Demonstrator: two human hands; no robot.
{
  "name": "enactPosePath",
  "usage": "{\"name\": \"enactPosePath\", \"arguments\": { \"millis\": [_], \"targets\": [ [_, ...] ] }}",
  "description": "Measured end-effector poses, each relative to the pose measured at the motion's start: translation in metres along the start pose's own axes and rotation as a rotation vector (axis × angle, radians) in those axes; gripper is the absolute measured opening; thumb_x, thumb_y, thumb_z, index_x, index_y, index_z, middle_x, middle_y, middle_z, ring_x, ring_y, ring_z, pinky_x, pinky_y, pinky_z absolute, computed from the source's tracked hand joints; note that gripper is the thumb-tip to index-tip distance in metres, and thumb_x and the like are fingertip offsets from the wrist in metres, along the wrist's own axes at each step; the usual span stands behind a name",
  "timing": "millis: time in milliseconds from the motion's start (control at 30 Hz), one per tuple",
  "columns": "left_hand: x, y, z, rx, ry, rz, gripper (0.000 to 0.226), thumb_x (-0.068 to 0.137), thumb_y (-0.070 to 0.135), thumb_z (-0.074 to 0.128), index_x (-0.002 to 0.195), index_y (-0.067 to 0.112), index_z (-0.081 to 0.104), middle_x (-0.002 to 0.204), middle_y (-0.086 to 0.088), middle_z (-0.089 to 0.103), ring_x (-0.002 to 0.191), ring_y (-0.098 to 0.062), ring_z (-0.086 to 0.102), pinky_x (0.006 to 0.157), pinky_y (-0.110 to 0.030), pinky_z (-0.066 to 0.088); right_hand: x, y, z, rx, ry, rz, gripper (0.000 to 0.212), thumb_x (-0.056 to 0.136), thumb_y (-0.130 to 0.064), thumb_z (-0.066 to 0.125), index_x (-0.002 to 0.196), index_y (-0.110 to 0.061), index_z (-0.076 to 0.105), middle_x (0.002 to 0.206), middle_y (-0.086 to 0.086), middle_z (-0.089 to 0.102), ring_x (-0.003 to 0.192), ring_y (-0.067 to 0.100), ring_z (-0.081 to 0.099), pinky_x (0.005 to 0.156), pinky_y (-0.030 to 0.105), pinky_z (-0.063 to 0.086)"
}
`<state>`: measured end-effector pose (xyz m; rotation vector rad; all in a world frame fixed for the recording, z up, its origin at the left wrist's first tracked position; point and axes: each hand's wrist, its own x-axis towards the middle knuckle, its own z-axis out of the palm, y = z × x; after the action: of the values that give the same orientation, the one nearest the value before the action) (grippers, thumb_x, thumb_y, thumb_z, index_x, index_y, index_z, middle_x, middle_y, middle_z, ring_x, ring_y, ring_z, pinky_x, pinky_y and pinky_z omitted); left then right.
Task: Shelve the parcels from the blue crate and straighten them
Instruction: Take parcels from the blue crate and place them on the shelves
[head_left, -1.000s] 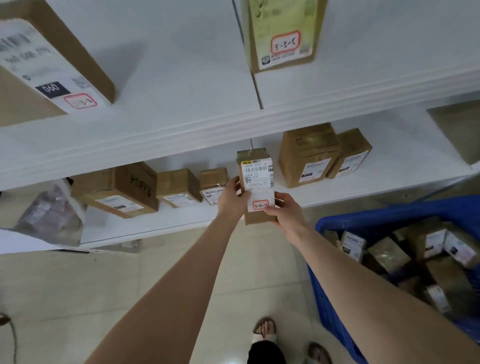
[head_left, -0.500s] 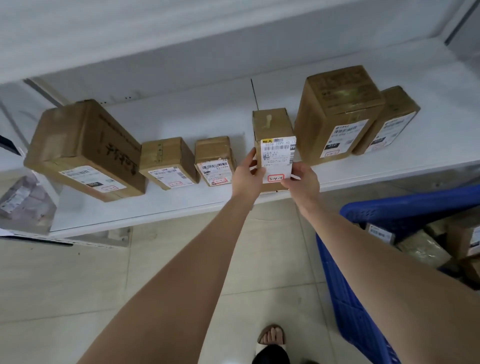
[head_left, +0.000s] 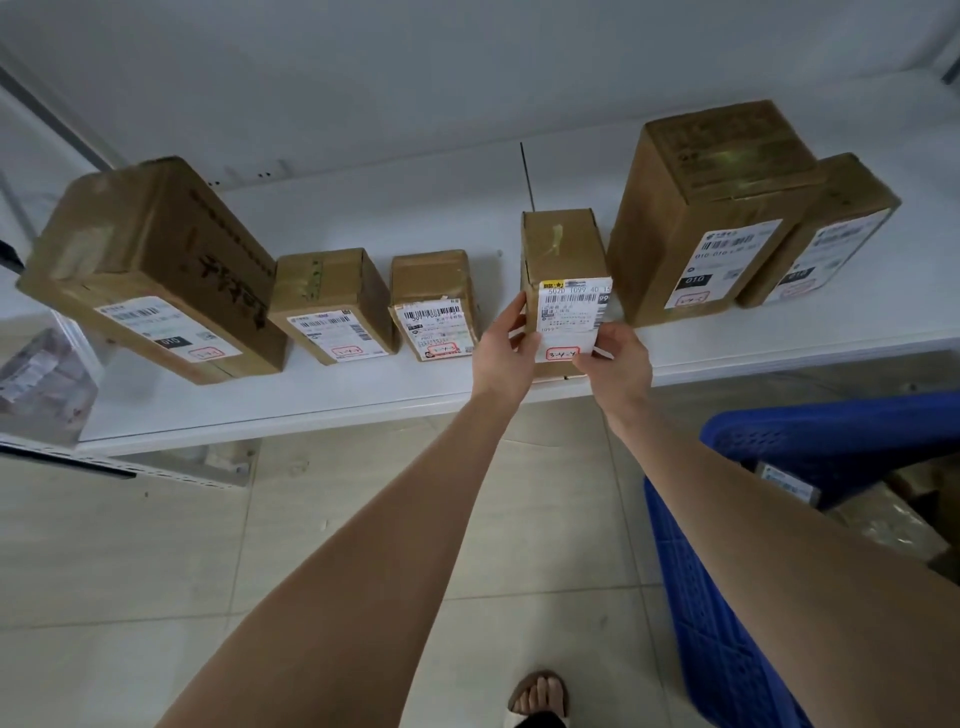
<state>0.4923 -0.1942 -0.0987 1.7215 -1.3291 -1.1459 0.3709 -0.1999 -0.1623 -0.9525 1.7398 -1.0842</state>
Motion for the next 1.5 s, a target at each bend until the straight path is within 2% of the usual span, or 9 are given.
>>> {"name": "enactPosePath", "arguments": {
  "millis": [233,333,567,700,867,1000,1133,1267,1500],
  "targets": [
    [0.004,-0.010,0.000,0.003,0.010,-0.028,0.048,0.096,0.006,0.048,0.142,0.021,0.044,0.129,0.001,0.060,0.113,-0.011,0.055,0.078,-0.006,0.046,0.003,0.004,0.006,-0.059,-0.010,0.011,0.026,0.084,-0.008,0.072,0.107,-0.011,0.059,0.117,0.004,0.069,0.104,0.020,0.066,0.090,0.034,0.055],
    [0.002,-0.011,0.000,0.023,0.026,-0.036,0.046,0.097,0.006,0.048,0.141,0.020,0.044,0.129,-0.001,0.060,0.116,-0.013,0.056,0.072,-0.005,0.041,0.002,0.005,0.005,-0.057,-0.018,0.004,0.027,0.085,-0.006,0.071,0.108,-0.010,0.058,0.119,0.005,0.068,0.107,0.021,0.065,0.089,0.030,0.054],
    [0.000,-0.014,0.005,0.051,0.034,-0.066,0.047,0.098,0.010,0.048,0.142,0.023,0.039,0.131,-0.001,0.059,0.117,-0.013,0.056,0.078,-0.013,0.043,0.003,0.007,0.003,-0.084,-0.039,0.007,0.029,0.088,-0.008,0.068,0.115,-0.011,0.057,0.124,0.005,0.066,0.113,0.023,0.063,0.090,0.029,0.052],
    [-0.009,-0.011,0.002,0.188,0.013,-0.084,0.062,0.095,0.013,0.054,0.150,0.017,0.026,0.146,-0.005,0.043,0.130,-0.022,0.046,0.104,-0.034,0.042,-0.006,-0.004,-0.005,-0.215,-0.040,-0.003,0.058,0.084,-0.016,0.073,0.135,-0.016,0.045,0.136,0.008,0.054,0.119,0.028,0.057,0.096,0.038,0.050],
    [-0.030,0.024,-0.018,0.553,0.122,0.221,0.066,0.092,0.003,0.050,0.150,0.013,0.021,0.155,-0.005,0.023,0.138,-0.023,0.033,0.104,-0.034,0.040,-0.030,-0.047,-0.039,-0.663,-0.035,-0.393,0.073,0.089,-0.022,0.067,0.149,-0.013,0.027,0.154,0.011,0.026,0.140,0.029,0.031,0.109,0.042,0.037],
    [-0.029,0.057,-0.018,0.770,-0.029,0.398,0.069,0.089,-0.006,0.042,0.151,0.009,0.017,0.159,-0.005,0.014,0.146,-0.022,0.018,0.114,-0.036,0.032,-0.031,-0.086,-0.043,-0.909,-0.181,-0.591,0.075,0.093,-0.015,0.060,0.154,-0.013,0.017,0.162,0.008,0.008,0.148,0.027,0.013,0.115,0.040,0.030],
    [-0.028,0.064,-0.010,0.978,-0.156,0.318,0.069,0.093,-0.003,0.037,0.152,0.008,0.002,0.161,-0.005,-0.003,0.148,-0.019,-0.006,0.120,-0.031,0.014,-0.026,-0.098,-0.038,-1.020,-0.294,-0.574,0.066,0.097,-0.007,0.050,0.154,-0.016,0.018,0.163,0.002,-0.002,0.145,0.026,0.024,0.107,0.039,0.042],
    [-0.027,0.061,-0.006,1.024,-0.212,0.253,0.069,0.096,-0.002,0.036,0.152,0.008,-0.003,0.160,-0.004,-0.010,0.148,-0.020,-0.008,0.117,-0.032,0.022,-0.021,-0.097,-0.035,-1.073,-0.306,-0.462,0.063,0.099,-0.009,0.045,0.154,-0.022,0.016,0.163,-0.003,-0.002,0.118,0.027,0.057,0.094,0.035,0.048],
    [-0.016,0.058,-0.005,1.023,-0.218,0.248,0.068,0.097,-0.002,0.033,0.151,0.007,-0.006,0.160,-0.006,-0.013,0.147,-0.020,-0.011,0.116,-0.029,0.023,-0.014,-0.099,-0.027,-1.088,-0.291,-0.431,0.064,0.099,-0.009,0.046,0.154,-0.023,0.017,0.163,-0.005,-0.002,0.115,0.026,0.059,0.092,0.033,0.048]
  ]
}}
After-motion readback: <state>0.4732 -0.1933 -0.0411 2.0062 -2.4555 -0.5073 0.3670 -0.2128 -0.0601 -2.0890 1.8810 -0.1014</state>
